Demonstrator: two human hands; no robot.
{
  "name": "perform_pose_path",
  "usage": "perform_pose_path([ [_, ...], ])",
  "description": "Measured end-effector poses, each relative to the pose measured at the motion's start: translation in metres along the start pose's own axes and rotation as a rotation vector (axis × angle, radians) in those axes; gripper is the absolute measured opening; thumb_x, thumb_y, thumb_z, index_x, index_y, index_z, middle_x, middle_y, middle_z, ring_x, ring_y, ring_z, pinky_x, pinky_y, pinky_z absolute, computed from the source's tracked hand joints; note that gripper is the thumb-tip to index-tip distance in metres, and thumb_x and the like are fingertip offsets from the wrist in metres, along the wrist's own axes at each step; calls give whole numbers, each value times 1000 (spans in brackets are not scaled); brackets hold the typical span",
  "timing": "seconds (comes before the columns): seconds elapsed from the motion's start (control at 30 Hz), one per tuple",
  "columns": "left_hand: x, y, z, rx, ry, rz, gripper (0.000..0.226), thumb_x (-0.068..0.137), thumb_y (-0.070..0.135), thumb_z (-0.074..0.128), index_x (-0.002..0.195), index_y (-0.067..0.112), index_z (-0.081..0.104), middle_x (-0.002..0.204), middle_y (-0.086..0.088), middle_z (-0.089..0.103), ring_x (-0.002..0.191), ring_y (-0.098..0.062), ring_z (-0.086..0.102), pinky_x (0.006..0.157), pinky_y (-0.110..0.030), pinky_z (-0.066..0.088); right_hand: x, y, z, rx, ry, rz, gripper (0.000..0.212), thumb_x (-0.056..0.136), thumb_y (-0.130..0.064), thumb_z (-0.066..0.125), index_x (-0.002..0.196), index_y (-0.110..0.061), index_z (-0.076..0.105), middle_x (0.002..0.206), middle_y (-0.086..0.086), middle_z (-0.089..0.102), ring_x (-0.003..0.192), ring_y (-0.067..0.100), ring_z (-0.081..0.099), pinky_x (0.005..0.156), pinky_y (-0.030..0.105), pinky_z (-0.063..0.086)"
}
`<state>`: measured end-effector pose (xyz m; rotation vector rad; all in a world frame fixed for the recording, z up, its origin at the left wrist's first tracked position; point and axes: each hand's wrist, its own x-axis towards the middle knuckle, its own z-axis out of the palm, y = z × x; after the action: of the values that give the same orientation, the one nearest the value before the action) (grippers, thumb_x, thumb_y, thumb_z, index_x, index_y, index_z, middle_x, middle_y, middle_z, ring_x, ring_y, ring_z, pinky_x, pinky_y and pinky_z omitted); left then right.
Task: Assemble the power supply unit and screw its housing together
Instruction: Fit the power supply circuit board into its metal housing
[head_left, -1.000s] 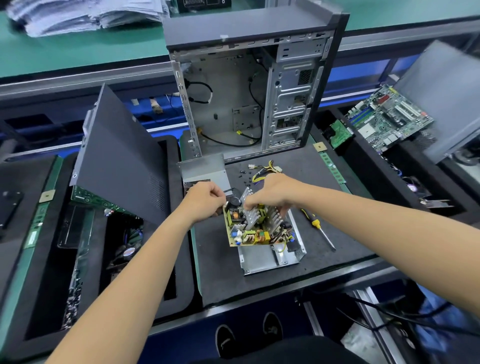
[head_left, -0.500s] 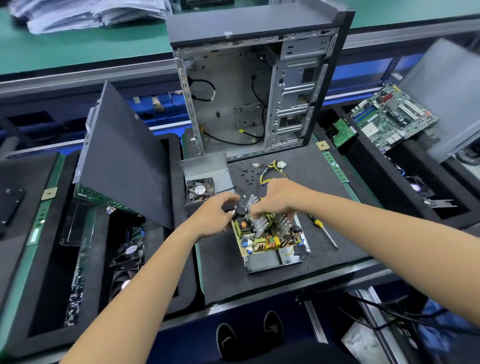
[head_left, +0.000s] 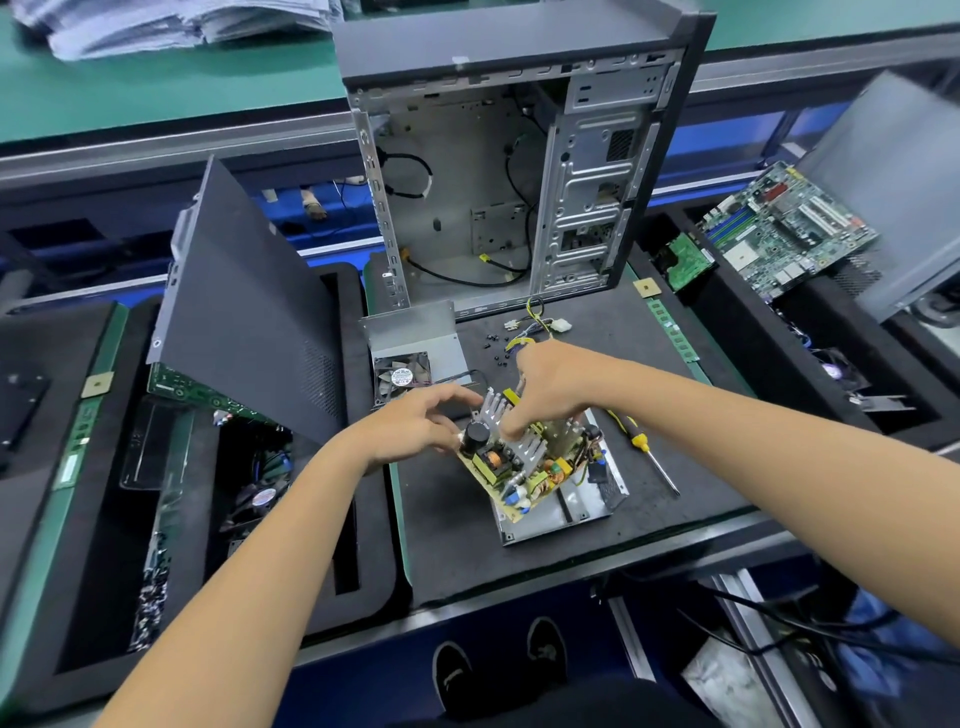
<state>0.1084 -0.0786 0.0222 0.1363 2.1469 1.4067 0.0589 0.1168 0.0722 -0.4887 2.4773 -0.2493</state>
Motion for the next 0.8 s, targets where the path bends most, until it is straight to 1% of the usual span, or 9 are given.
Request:
perform_pose_path([
  [0.07, 1, -1, -1, -83, 1, 2, 47, 82, -6, 55, 122, 19, 58, 109, -21, 65, 85, -15, 63, 77, -23, 52, -2, -2, -4, -48, 16, -72, 53, 61, -46, 77, 86, -3, 61, 69, 10, 63, 58, 22, 54, 44, 22, 38],
  [0.17, 8, -2, -2, -89, 125, -5, 30, 89, -2, 55, 113, 15, 62, 114, -6, 65, 82, -15, 66, 70, -24, 53, -8, -4, -11, -143, 18, -225, 67, 64, -50, 79, 107, -4, 57, 93, 11, 64, 76, 20, 56, 54, 30, 40],
  [0.27, 16, -3, -2, -18, 161, -22, 17, 93, 2, 55, 101, 14, 62, 99, -5, 66, 71, -13, 64, 63, -23, 52, -17, -7, -19, -276, 18, -379, 64, 66, -52, 78, 107, -13, 49, 79, -5, 49, 74, 13, 49, 51, 27, 31],
  [0.37, 21, -2, 0, 30, 182, -42, 10, 91, 3, 57, 90, 12, 57, 84, -7, 62, 65, -19, 62, 63, -29, 55, -22, -10, -27, -359, 12, -474, 55, 65, -49, 78, 98, -24, 43, 72, -10, 44, 65, 0, 39, 49, 25, 24],
  [0.47, 24, 1, 3, 1, 250, -85, 12, 89, 5, 60, 82, 11, 53, 74, -7, 60, 57, -19, 62, 59, -30, 56, -21, -9, -33, -402, 6, -498, 58, 64, -45, 80, 105, -26, 43, 77, -11, 48, 66, 6, 42, 51, 26, 25],
  [0.53, 26, 2, 5, 1, 262, -118, 12, 89, 5, 60, 81, 11, 55, 73, -7, 61, 54, -15, 62, 57, -28, 57, -18, -5, -32, -489, 9, -480, 72, 65, -43, 80, 122, -23, 42, 93, -5, 56, 78, 17, 46, 57, 30, 29],
  [0.63, 26, 3, 10, -17, 239, -166, 11, 88, 3, 62, 82, 9, 55, 74, -9, 62, 55, -15, 61, 50, -23, 54, -16, 6, -24, -581, 7, -439, 80, 65, -41, 80, 131, -25, 38, 113, 1, 59, 91, 23, 52, 66, 31, 35],
  [0.7, 28, 1, 15, -34, 219, -188, 12, 87, 4, 64, 85, 9, 54, 73, -9, 62, 56, -17, 61, 52, -25, 54, -13, 13, -18, -601, -14, -416, 78, 66, -43, 80, 130, -25, 38, 113, 1, 59, 94, 24, 55, 67, 33, 39],
  [0.8, 31, -1, 19, -2, 227, -197, 10, 87, 8, 67, 89, 7, 57, 75, -7, 64, 58, -16, 61, 57, -28, 55, -9, 17, -8, -632, 9, -425, 73, 66, -46, 79, 123, -22, 40, 105, 1, 58, 81, 23, 50, 64, 32, 36],
])
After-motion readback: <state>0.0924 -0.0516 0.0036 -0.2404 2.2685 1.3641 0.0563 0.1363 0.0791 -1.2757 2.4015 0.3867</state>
